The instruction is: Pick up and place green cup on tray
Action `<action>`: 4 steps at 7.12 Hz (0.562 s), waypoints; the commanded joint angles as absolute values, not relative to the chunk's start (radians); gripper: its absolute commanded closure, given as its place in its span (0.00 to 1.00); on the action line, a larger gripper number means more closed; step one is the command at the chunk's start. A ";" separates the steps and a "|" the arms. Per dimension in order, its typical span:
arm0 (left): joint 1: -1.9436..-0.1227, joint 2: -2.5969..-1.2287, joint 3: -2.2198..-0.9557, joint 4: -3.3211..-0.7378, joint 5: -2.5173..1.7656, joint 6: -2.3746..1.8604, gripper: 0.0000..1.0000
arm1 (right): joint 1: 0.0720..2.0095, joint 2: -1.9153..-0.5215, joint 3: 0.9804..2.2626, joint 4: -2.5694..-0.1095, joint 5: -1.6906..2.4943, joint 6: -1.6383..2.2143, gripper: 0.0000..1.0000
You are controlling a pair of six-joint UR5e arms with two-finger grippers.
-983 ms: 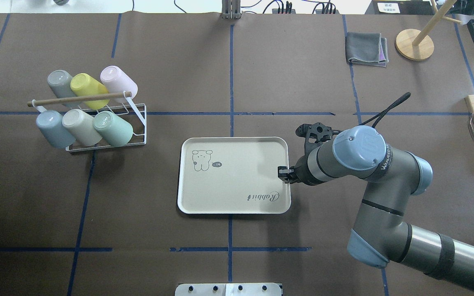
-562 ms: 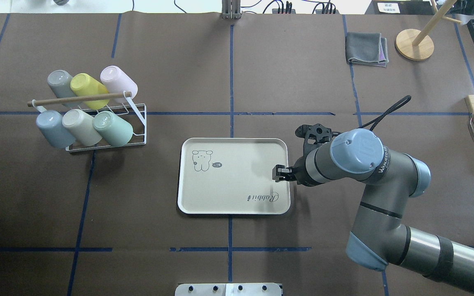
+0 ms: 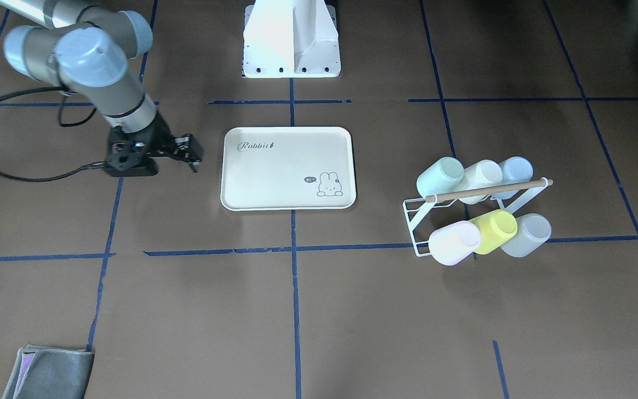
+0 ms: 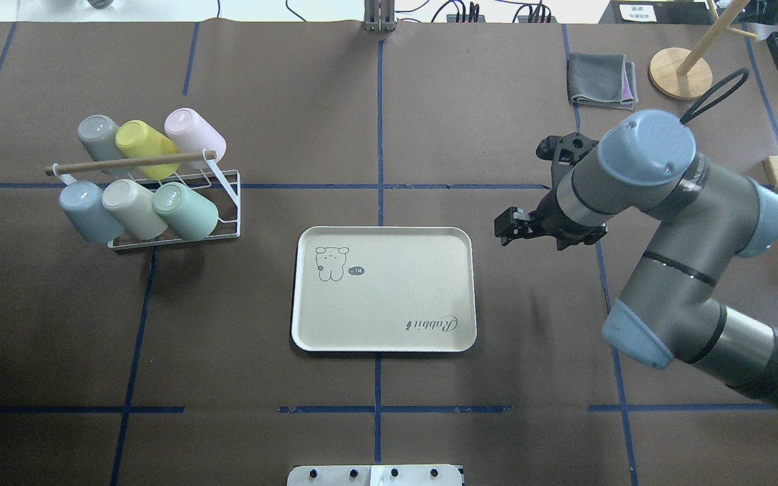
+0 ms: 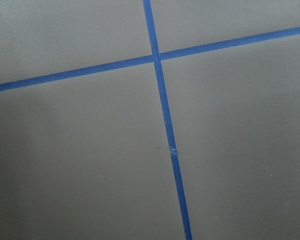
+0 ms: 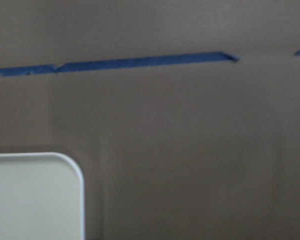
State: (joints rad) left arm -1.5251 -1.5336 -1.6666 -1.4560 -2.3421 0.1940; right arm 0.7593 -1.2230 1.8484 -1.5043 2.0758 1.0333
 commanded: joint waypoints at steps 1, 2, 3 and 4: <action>-1.525 -1.535 -1.678 -1.457 -2.341 0.196 0.00 | 0.970 -1.221 1.879 -1.786 2.153 0.590 0.00; -1.523 -1.537 -1.678 -1.457 -2.341 0.198 0.00 | 1.061 -1.244 1.909 -1.901 2.154 0.378 0.00; -1.523 -1.537 -1.680 -1.457 -2.339 0.198 0.00 | 1.137 -1.252 1.907 -1.992 2.151 0.184 0.00; -1.520 -1.540 -1.678 -1.457 -2.329 0.196 0.00 | 1.222 -1.312 1.908 -2.005 2.155 0.023 0.00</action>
State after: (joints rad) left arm -1.5223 -1.5378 -1.6783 -1.4573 -2.3371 0.1973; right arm 1.1186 -1.2615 1.9041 -1.9461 2.1513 0.2415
